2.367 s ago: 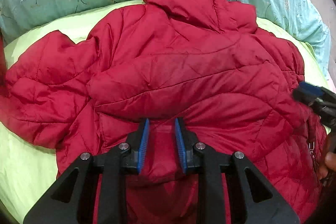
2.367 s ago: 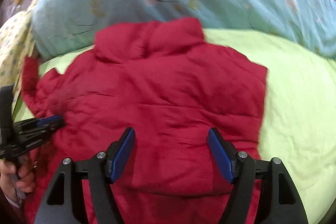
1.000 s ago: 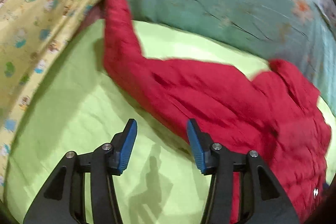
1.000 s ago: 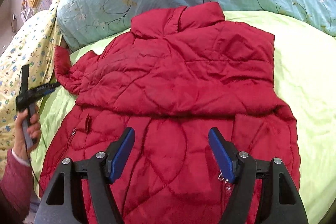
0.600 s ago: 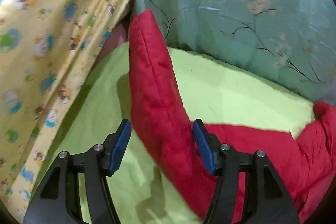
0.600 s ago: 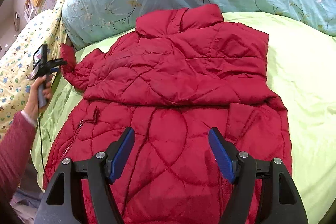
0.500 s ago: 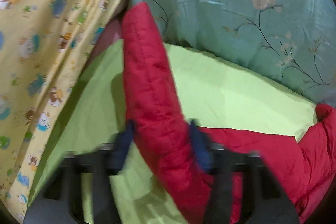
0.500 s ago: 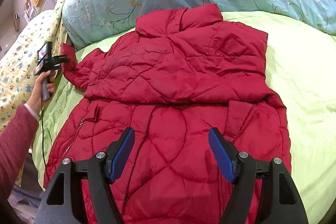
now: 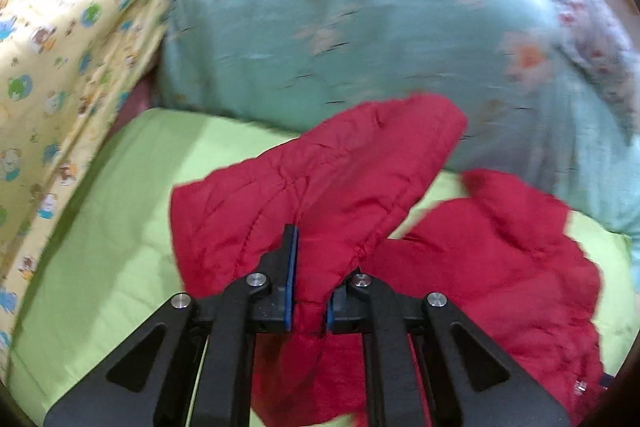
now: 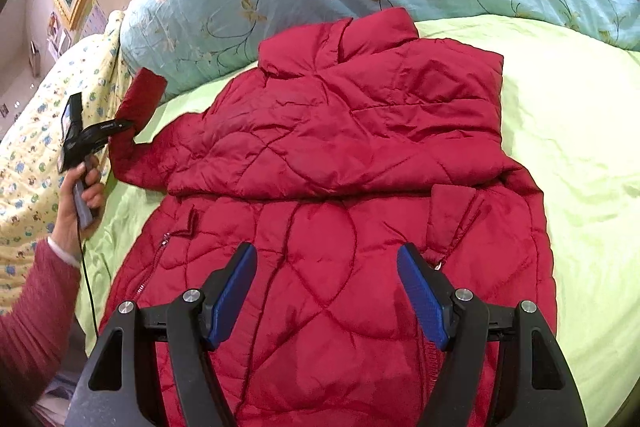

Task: Fold large clothes

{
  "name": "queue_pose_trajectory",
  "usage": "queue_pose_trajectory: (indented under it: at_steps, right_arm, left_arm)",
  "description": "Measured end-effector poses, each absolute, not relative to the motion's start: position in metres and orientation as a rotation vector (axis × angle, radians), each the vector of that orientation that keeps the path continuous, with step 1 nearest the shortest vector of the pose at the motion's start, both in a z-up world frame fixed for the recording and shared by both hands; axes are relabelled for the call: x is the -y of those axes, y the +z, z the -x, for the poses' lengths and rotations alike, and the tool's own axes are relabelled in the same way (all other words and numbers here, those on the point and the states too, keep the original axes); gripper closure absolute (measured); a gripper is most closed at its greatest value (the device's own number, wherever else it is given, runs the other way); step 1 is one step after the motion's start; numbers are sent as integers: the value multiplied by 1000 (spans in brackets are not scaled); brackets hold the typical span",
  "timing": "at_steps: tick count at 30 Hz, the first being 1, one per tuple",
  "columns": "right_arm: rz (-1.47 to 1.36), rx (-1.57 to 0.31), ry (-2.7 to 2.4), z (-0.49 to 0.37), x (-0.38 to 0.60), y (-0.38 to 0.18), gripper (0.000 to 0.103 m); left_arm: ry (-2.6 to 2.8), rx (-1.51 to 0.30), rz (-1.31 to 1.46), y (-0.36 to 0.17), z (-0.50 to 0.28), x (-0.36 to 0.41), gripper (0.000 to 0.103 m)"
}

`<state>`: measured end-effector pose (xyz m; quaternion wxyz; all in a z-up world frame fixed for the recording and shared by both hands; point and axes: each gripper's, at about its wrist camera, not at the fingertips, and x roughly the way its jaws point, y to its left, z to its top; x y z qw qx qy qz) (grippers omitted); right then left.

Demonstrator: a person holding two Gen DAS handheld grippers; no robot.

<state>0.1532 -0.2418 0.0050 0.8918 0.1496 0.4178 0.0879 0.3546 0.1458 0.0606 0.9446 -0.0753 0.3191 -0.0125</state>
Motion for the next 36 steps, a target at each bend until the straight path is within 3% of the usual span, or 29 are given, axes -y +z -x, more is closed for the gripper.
queue_pose_trajectory:
  at_steps: [7, 16, 36]
  right_arm:
    - [-344, -866, 184, -153, 245, 4, 29]
    - [-389, -868, 179, -152, 255, 5, 29]
    - [-609, -824, 253, -194, 278, 4, 27]
  left_arm:
    - [-183, -524, 107, 86, -305, -70, 95]
    - [-353, -573, 49, 68, -293, 14, 95]
    - [-440, -692, 47, 19, -285, 82, 95]
